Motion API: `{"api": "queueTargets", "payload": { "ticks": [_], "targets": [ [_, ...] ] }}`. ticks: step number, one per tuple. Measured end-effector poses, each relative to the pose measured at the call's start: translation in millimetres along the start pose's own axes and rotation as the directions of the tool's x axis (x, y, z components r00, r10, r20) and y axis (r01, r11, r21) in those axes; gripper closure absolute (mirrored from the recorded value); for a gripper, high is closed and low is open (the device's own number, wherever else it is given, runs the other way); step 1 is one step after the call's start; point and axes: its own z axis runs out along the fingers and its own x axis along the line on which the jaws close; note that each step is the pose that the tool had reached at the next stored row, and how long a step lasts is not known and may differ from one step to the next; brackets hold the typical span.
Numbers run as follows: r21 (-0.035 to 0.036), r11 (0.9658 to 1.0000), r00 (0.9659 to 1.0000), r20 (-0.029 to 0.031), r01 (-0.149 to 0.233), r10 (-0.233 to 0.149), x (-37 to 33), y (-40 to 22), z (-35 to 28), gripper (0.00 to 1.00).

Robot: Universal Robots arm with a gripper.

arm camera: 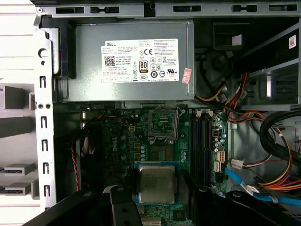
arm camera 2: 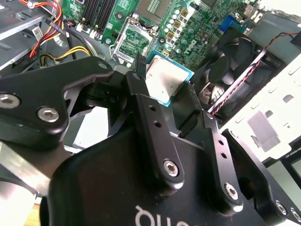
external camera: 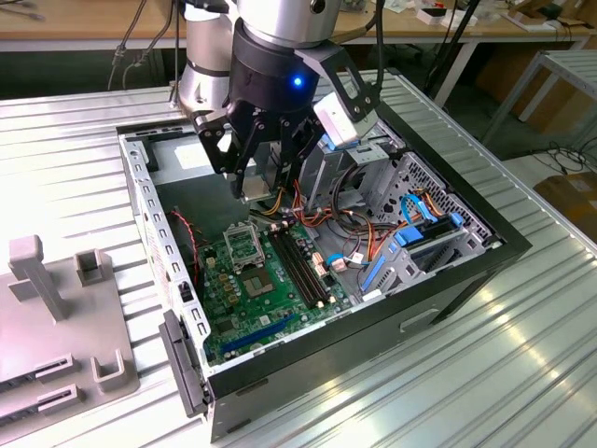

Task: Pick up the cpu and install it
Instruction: 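Place the cpu into insertion slot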

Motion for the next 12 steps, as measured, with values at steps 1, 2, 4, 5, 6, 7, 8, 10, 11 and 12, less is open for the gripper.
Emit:
{"api": "queueTargets", "payload": {
  "ticks": [1,2,4,5,6,7,8,10,11,12],
  "targets": [
    [-0.0001,1.0000,1.0000,0.0001,0.000,0.000,0.0,0.0,0.1,0.53],
    [-0.0002,1.0000,1.0000,0.0001,0.000,0.000,0.0,0.0,0.4,0.53],
    [-0.0001,1.0000,1.0000,0.0001,0.000,0.000,-0.2,0.0,1.4,0.53],
    [-0.0001,1.0000,1.0000,0.0000,0.000,0.000,-0.3,-0.1,2.4,0.53],
    [-0.0001,1.0000,1.0000,0.0000,0.000,0.000,-0.3,-0.1,3.8,0.53],
    [-0.0001,1.0000,1.0000,0.0001,0.000,0.000,-0.3,-0.2,5.3,0.53],
    [-0.0001,1.0000,1.0000,0.0001,0.000,0.000,-0.4,-0.3,6.4,0.53],
    [-0.0002,1.0000,1.0000,0.0000,0.000,0.000,-0.5,-0.4,9.7,0.53],
    [-0.0002,1.0000,1.0000,0.0000,0.000,0.000,-0.5,-0.7,10.3,0.53],
    [-0.0008,1.0000,1.0000,0.0001,0.000,0.000,-0.6,-1.5,10.9,0.53]
  ]
}}
